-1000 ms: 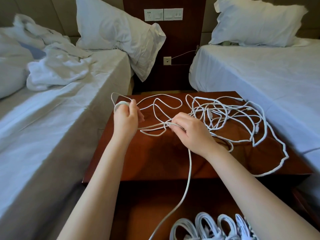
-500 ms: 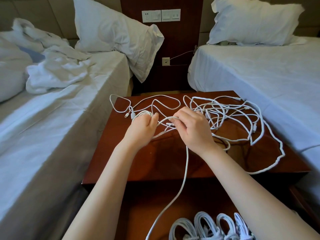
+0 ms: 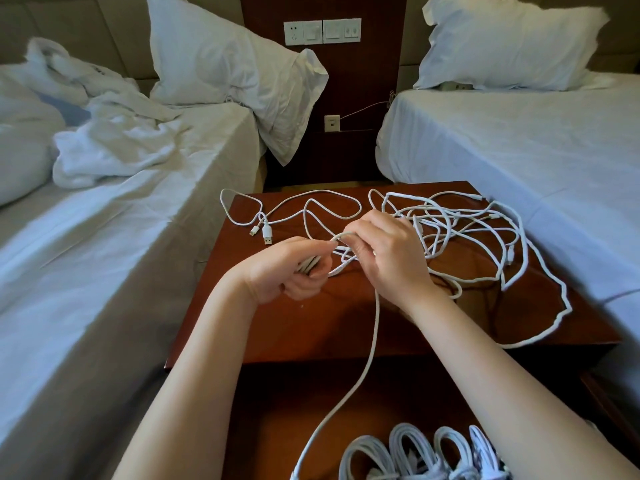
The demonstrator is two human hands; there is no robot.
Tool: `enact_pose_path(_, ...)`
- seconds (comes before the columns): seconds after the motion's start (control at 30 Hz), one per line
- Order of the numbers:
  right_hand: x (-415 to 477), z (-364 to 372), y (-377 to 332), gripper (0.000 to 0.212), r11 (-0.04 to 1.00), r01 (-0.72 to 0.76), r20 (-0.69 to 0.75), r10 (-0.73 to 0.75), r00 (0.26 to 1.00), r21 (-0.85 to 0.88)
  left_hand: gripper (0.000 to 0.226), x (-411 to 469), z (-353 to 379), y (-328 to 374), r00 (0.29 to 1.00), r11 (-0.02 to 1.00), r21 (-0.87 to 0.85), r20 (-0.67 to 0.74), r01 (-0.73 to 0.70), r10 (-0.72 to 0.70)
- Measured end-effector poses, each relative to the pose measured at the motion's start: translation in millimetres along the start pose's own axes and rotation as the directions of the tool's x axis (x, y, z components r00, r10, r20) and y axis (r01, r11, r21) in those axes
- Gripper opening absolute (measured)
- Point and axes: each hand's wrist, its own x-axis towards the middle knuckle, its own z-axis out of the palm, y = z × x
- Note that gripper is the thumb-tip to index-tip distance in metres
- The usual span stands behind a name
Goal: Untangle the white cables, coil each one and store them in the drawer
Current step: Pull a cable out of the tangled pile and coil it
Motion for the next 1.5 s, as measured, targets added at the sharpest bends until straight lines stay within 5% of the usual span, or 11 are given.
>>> enact_pose_path(0.2,-1.6,2.4,-5.3,0.056,0.993,-0.022,0.11,0.009,0.994,0.113,0.043,-4.9,-3.3,4.1,0.981,0.973,-0.225,0.169,-0.057,0.096)
enact_pose_path(0.37,-5.7,8.9,-12.1,0.051,0.992,-0.03,0.225,0.003,0.974,0.119,0.039,-4.4,-4.1,10.0,0.883,0.813,-0.563,0.295,-0.147,0.364)
enact_pose_path(0.5,-13.8,9.9,-14.8,0.031,0.956,-0.247,0.408,0.165,0.898,0.158,0.036,-5.1,-9.4,18.5,0.821,0.581,-0.79,0.191,-0.197,0.538)
enact_pose_path(0.67,-20.2,17.5,-29.5,0.029,0.988,-0.15,0.522,0.103,0.846,0.048,0.028,-4.1,-11.1,16.6,0.825,0.437,-0.832,-0.045,-0.343,0.563)
enact_pose_path(0.93,-9.9,8.9,-38.9,0.028,0.987,-0.159,0.677,0.114,0.727,0.004,0.029,-0.9,-5.6,16.8,0.711,0.431,-0.571,-0.622,-0.698,0.328)
enact_pose_path(1.17,-7.0,3.2,-33.9,0.023,0.991,-0.128,0.688,0.06,0.723,0.048,0.03,10.2,-16.5,6.4,0.438,0.596,-0.25,-0.878,-0.763,0.193)
enact_pose_path(1.23,-5.6,0.6,-30.2,0.024,0.993,-0.114,0.696,0.052,0.716,0.044,0.033,11.4,-21.1,-2.9,0.292,0.75,-0.033,-0.931,-0.661,0.217)
enact_pose_path(1.3,-4.1,-1.6,-25.3,0.024,0.994,-0.102,0.707,0.054,0.705,0.026,0.032,8.1,-32.3,-15.8,0.133,0.879,0.235,-0.94,-0.414,0.314)
enact_pose_path(1.33,-3.7,-2.0,-22.8,0.023,0.993,-0.111,0.701,0.061,0.71,0.026,0.035,5.5,-39.9,-22.4,0.106,0.9,0.311,-0.928,-0.305,0.357)
enact_pose_path(1.5,-3.6,0.8,-16.7,0.029,0.993,-0.1,0.618,0.04,0.785,0.063,0.046,0.3,-54.7,-30.6,0.198,0.903,0.428,-0.881,-0.051,0.429)
